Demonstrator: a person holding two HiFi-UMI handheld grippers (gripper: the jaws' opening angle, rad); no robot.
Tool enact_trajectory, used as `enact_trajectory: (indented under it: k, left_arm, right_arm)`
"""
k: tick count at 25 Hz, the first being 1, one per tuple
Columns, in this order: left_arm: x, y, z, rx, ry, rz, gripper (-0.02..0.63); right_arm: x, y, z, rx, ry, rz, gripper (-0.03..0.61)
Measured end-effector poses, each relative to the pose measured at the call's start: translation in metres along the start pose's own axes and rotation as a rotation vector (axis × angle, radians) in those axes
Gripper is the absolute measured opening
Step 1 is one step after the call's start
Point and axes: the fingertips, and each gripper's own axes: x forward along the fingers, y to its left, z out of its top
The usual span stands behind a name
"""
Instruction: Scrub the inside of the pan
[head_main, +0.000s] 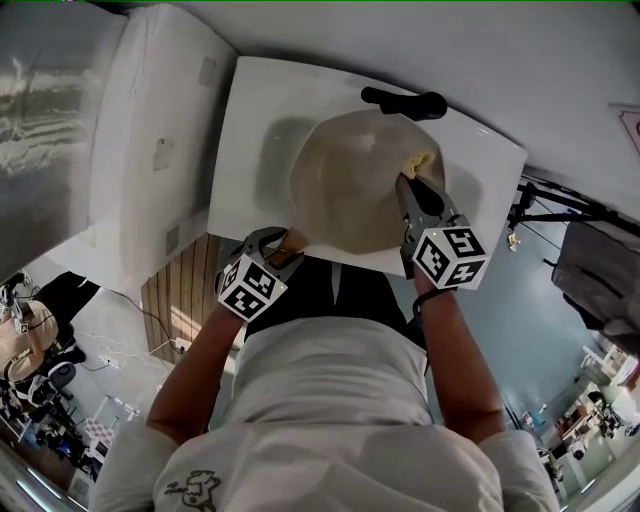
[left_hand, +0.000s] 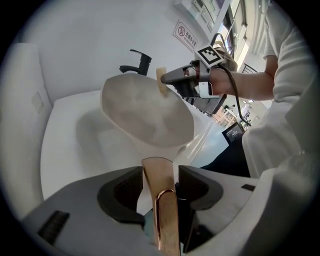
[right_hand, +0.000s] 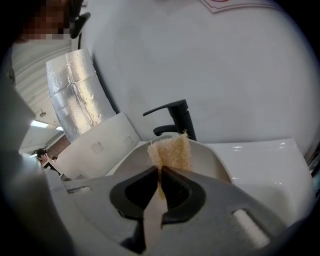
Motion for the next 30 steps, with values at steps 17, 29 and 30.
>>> enact_trajectory:
  k: [17,29,30]
  left_arm:
    - [0.014,-0.001,-0.015,-0.008,0.093,-0.051,0.201]
    - [0.013,0.001,-0.016,-0.009,0.106,-0.075,0.200]
    - [0.013,0.002,-0.016,-0.010,0.106,-0.075,0.200]
  right_arm:
    - [0.023,-0.056,0.008,0.100,-0.037,-0.158,0.025]
    - [0.057,-0.046,0.023,-0.023,0.003,-0.113,0.025]
    - [0.060,-0.043,0.024,-0.036,0.008,-0.103,0.025]
